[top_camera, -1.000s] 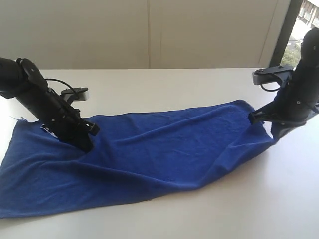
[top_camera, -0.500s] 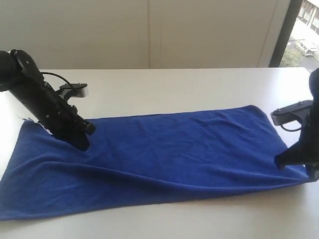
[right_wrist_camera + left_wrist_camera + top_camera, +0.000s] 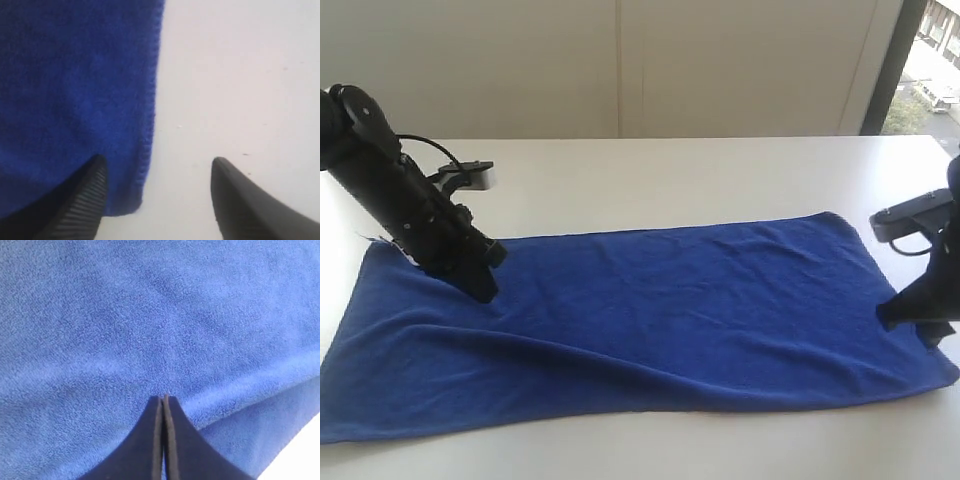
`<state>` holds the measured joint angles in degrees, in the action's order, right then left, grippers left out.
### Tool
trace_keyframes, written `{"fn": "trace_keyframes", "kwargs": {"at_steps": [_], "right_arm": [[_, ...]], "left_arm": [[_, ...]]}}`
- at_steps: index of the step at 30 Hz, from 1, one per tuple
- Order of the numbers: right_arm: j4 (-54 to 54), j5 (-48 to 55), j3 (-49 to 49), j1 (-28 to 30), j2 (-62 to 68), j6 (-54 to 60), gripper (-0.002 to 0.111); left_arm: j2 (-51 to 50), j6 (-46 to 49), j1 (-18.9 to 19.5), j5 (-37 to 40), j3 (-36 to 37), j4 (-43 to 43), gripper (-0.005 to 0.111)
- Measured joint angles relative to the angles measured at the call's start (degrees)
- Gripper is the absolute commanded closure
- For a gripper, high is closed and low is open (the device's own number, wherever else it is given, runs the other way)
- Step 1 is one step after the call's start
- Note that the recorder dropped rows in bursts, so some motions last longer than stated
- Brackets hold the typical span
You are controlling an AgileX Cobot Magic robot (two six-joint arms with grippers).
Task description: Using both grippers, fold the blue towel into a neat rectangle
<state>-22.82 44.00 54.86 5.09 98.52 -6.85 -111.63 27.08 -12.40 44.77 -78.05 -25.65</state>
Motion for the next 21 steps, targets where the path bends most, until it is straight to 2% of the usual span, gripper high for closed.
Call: {"fn": "trace_keyframes", "kwargs": {"at_steps": [2,4,9,12,13,15,18,21], "right_arm": [[-2.1,-0.3,1.6,0.1,-1.4,-3.6,0.050],[-3.1,-2.9,4.1,0.1,-3.1,-6.4,0.060],[1.0,-8.9,11.5,0.4,-1.6,-2.8,0.108],[10.6,-10.0,17.9,0.8,5.0,6.2,0.108],[18.2,-10.1,22.8,1.5,10.7,13.2,0.108],[28.2,-9.4,29.6,2.5,18.3,20.1,0.108],[32.7,-7.4,38.2,3.2,26.8,23.5,0.108],[32.8,-4.7,43.8,3.2,31.6,24.0,0.108]], "left_arm": [[0.5,0.0,0.0,-1.0,0.1,0.6,0.107],[1.0,-1.7,-0.1,-2.4,0.1,2.5,0.107],[1.6,-12.9,-0.1,-8.2,0.1,15.2,0.107],[1.6,-18.9,-0.1,-9.4,0.1,23.7,0.107],[1.6,-21.1,-0.1,-9.6,0.1,27.5,0.107],[1.6,-22.3,-0.1,-8.8,0.1,29.9,0.107],[1.6,-23.3,-0.1,-8.3,0.1,30.3,0.107],[1.6,-23.4,-0.1,-8.2,0.1,30.6,0.107]]}}
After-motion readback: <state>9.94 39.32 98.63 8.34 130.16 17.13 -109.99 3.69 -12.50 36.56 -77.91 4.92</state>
